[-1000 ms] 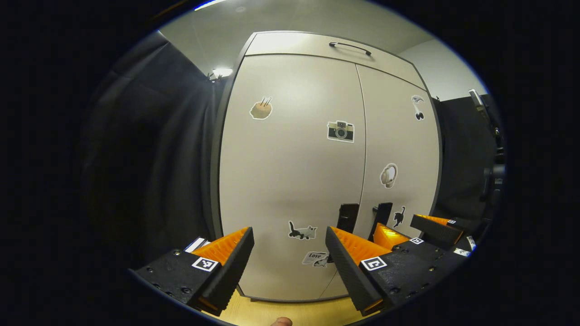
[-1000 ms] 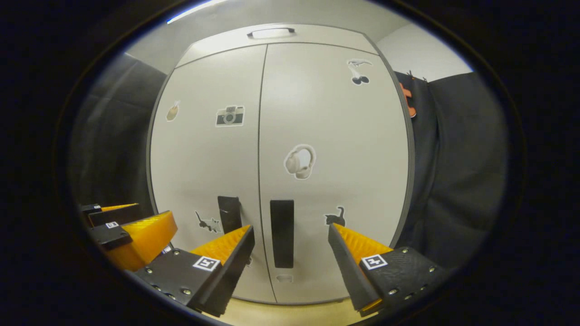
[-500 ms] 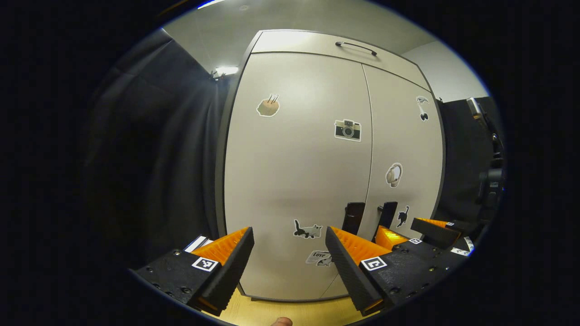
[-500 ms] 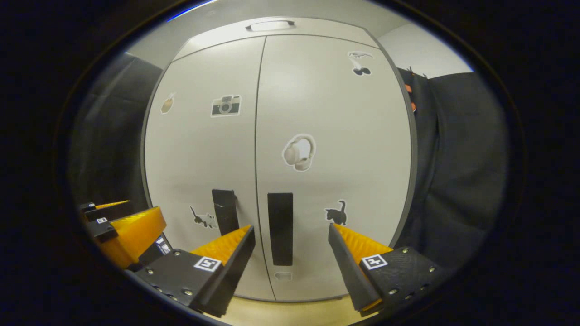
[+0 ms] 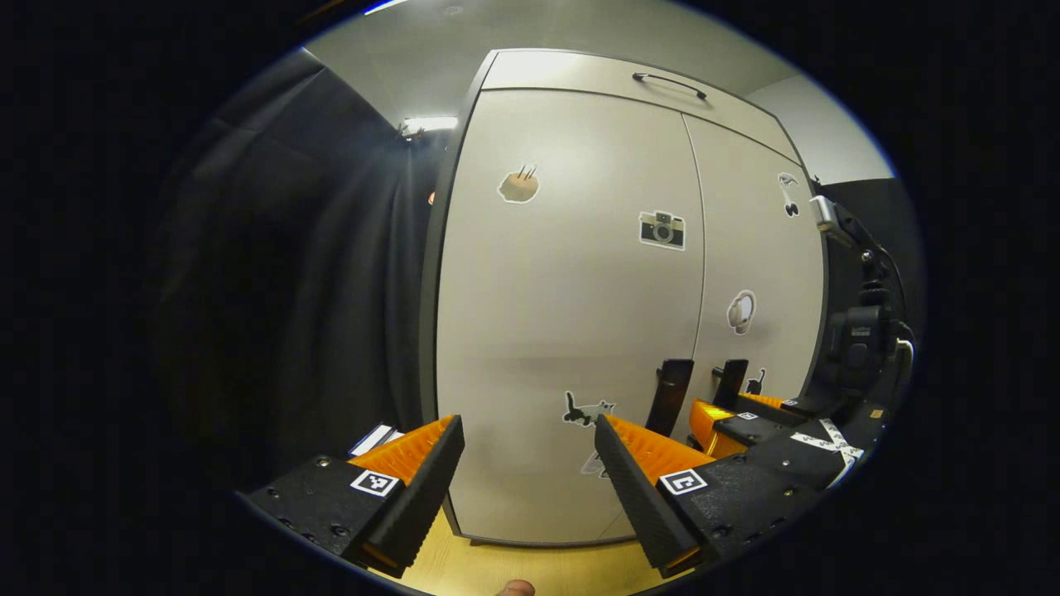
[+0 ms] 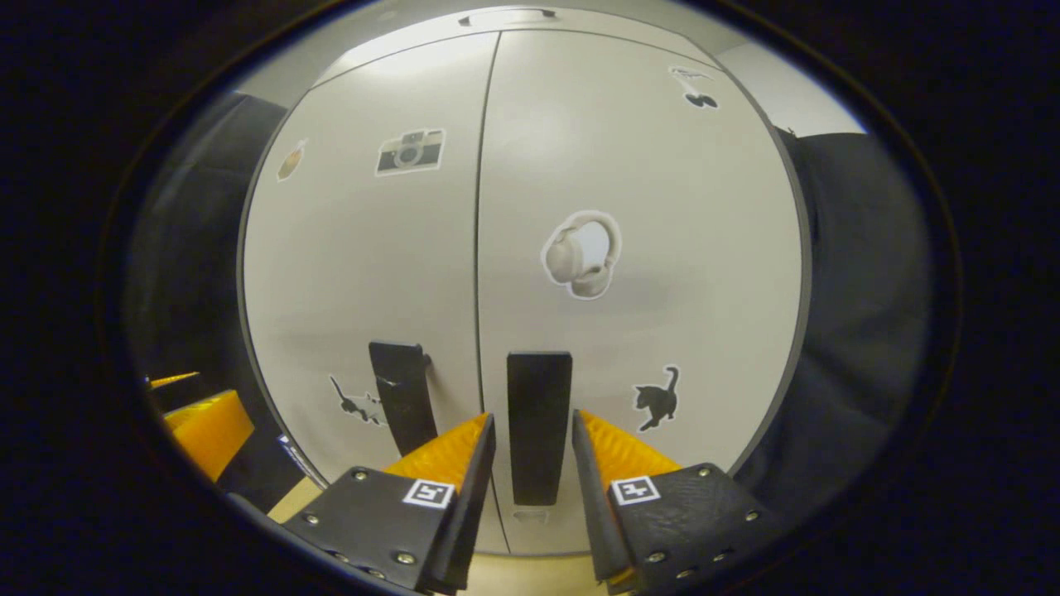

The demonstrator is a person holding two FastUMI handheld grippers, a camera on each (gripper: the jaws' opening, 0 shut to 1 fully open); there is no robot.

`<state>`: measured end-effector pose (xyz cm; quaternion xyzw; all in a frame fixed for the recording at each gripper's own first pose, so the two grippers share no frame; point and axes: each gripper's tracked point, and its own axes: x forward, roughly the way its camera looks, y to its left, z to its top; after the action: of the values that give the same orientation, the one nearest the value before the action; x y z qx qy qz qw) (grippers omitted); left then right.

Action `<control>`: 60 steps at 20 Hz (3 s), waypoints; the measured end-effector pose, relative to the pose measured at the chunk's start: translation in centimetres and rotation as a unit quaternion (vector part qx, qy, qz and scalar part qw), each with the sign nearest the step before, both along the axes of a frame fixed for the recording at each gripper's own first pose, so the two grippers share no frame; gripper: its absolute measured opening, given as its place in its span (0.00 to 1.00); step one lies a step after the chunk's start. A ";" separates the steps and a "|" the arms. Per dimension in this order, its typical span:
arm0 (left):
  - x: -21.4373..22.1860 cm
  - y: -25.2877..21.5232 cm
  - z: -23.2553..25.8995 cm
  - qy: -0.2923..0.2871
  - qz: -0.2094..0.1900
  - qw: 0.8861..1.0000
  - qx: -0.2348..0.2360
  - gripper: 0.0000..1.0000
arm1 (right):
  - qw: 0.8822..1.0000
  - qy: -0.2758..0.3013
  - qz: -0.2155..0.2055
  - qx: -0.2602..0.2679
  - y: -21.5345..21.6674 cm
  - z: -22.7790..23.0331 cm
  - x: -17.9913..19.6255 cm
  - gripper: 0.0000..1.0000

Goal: Open the right door of the double-door shoe cabinet with the right hand, and open the left door with the left hand.

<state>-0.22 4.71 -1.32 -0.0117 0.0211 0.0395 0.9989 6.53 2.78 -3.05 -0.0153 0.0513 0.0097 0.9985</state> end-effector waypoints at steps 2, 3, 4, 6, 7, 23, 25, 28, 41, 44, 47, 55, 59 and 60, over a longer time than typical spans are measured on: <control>-0.1 0.5 -0.4 0.006 0.004 1.000 -0.005 0.98 | 1.000 0.000 -0.012 -0.001 -0.4 -0.1 0.3 0.43; -0.1 0.8 -0.5 0.008 0.006 1.000 -0.009 0.98 | 1.000 0.003 -0.014 0.000 -0.4 -0.2 0.4 0.36; -0.1 0.9 -0.6 0.009 0.008 1.000 -0.012 0.99 | 1.000 0.009 -0.015 -0.001 -0.4 -0.5 0.6 0.35; -0.1 1.1 -0.8 0.013 0.009 1.000 -0.015 0.99 | 1.000 0.012 -0.018 0.008 -0.4 -0.6 0.6 0.30; -0.3 1.2 -0.9 0.013 0.009 1.000 -0.014 0.99 | 1.000 0.010 -0.018 0.011 -0.4 -0.4 0.6 0.30; -1.1 -2.3 -0.9 0.016 -0.037 0.999 -0.005 0.99 | 0.996 0.022 0.085 0.031 -1.9 0.0 -2.4 0.23; -1.3 -2.6 -0.8 0.014 -0.040 0.999 -0.006 0.99 | 0.995 0.022 0.095 0.031 -2.1 0.0 -2.7 0.23; -1.4 -2.7 -0.7 0.013 -0.041 0.999 -0.007 0.99 | 0.992 0.024 0.115 0.035 -2.6 0.0 -3.3 0.23; -1.1 -3.9 -1.1 0.015 -0.047 0.999 -0.007 0.99 | 0.982 0.033 0.180 0.035 -4.5 0.2 -4.9 0.23; -1.1 -4.3 -1.3 0.018 -0.050 0.999 -0.007 0.99 | 0.982 0.034 0.184 0.036 -4.8 0.1 -5.1 0.23; -1.1 -4.5 -1.7 0.024 -0.051 0.998 -0.006 0.99 | 0.982 0.037 0.182 0.036 -5.1 0.2 -5.3 0.23; -1.0 -5.9 -2.1 0.030 -0.066 0.997 -0.004 0.99 | 0.983 0.040 0.170 0.049 -6.1 0.4 -6.1 0.23; -1.1 -6.5 -2.4 0.034 -0.076 0.997 -0.002 0.99 | 0.985 0.040 0.159 0.054 -6.5 0.4 -6.4 0.23; -1.1 -6.6 -2.4 0.035 -0.077 0.996 -0.002 0.99 | 0.985 0.041 0.155 0.056 -6.6 0.3 -6.4 0.23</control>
<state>-1.34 -1.93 -3.72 -0.0106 0.0568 -0.0376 0.9976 0.14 -3.84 -2.71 0.0333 0.0885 0.1680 0.9812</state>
